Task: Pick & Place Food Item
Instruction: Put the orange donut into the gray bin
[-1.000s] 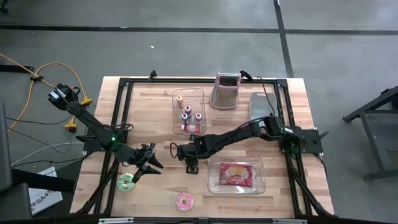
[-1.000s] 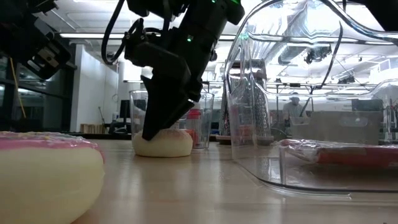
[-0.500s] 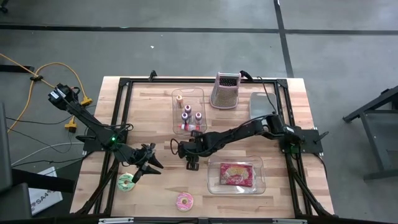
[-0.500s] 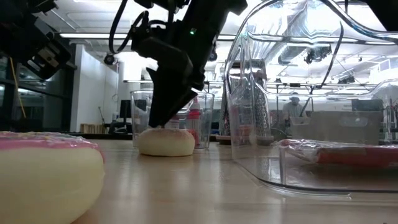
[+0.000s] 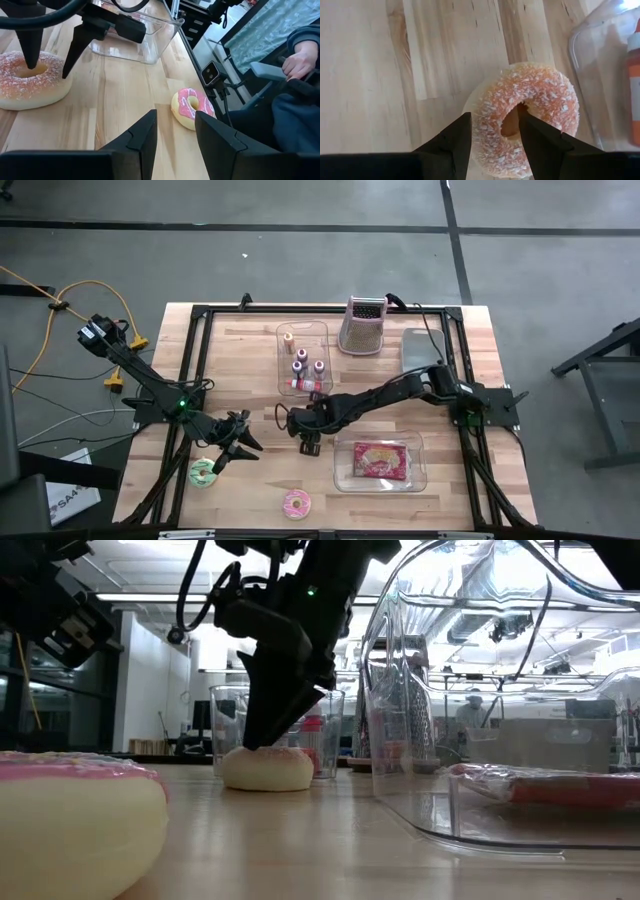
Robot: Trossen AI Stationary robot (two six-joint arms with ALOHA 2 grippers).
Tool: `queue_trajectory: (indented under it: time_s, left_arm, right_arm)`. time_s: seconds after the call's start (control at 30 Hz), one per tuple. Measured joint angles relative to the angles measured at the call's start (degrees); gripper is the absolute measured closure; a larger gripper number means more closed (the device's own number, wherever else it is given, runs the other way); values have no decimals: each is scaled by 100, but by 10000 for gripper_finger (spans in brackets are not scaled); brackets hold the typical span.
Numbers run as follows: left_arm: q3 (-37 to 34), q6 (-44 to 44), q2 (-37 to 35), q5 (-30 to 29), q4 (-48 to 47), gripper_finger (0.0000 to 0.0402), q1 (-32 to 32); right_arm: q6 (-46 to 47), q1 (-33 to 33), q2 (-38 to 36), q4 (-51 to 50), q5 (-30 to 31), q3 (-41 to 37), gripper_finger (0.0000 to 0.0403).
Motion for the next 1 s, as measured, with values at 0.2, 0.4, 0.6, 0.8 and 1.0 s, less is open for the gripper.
queue_trajectory:
  time_s: [0.2, 0.4, 0.6, 0.8, 1.0]
  left_arm:
    - [0, -7, 0, 0, 0, 273, -2]
    - [0, -20, 0, 0, 2, 273, -1]
    - [0, -20, 0, 0, 2, 273, -2]
    - [0, -20, 0, 0, 6, 273, 0]
    - [0, -20, -2, 0, 7, 273, 0]
  right_arm:
    - [11, 0, 2, 41, -129, -19, 250]
    - [116, 4, 4, 139, -155, -155, 250]
    - [122, 0, 4, 153, -127, -155, 250]
    - [150, -5, 119, 214, -241, -146, 250]
    - [157, -4, 199, 212, -262, -140, 250]
